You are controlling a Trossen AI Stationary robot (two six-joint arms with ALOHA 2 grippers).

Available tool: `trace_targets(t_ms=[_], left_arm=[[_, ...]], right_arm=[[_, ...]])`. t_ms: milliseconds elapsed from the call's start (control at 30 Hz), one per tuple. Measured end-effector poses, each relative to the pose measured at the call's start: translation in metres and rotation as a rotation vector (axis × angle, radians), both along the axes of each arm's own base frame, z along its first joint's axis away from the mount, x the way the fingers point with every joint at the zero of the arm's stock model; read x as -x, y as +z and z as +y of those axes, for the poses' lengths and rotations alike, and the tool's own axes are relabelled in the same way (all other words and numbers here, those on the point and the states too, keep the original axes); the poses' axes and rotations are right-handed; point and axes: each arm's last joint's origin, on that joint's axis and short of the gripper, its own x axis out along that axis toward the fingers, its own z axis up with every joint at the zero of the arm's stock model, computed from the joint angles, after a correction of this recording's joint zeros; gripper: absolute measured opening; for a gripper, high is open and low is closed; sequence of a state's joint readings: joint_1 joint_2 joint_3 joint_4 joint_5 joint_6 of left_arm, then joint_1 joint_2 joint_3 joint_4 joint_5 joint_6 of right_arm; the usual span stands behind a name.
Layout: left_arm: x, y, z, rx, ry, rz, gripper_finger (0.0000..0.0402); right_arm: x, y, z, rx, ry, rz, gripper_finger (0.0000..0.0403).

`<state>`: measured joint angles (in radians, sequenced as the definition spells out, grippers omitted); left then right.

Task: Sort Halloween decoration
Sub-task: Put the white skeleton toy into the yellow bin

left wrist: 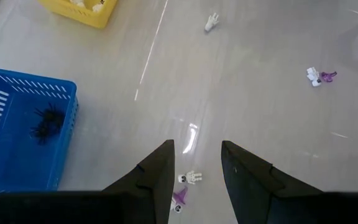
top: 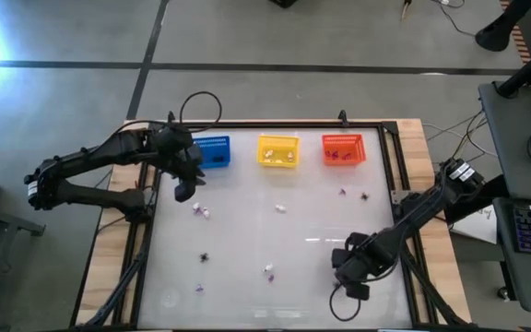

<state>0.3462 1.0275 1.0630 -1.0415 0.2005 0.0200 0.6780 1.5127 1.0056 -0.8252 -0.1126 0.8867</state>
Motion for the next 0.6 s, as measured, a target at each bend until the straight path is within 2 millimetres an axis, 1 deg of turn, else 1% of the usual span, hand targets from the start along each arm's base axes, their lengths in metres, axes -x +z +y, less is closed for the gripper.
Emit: trace_targets(t_ms=[233,433,600], left_arm=[[0.001,-0.001,0.0,0.006,0.0,0.015,0.0114],[0.001,-0.001,0.0,0.008,0.002,0.015,0.0114],[0.001,-0.001,0.0,0.008,0.002,0.016,0.0114]], right_arm=[[0.005,-0.016,-0.002,-0.006,-0.06,-0.003,0.0082],[0.011,-0.028,-0.008,0.022,-0.134,0.045,0.0082],[0.01,-0.035,-0.006,-0.021,-0.164,0.013,0.0082]])
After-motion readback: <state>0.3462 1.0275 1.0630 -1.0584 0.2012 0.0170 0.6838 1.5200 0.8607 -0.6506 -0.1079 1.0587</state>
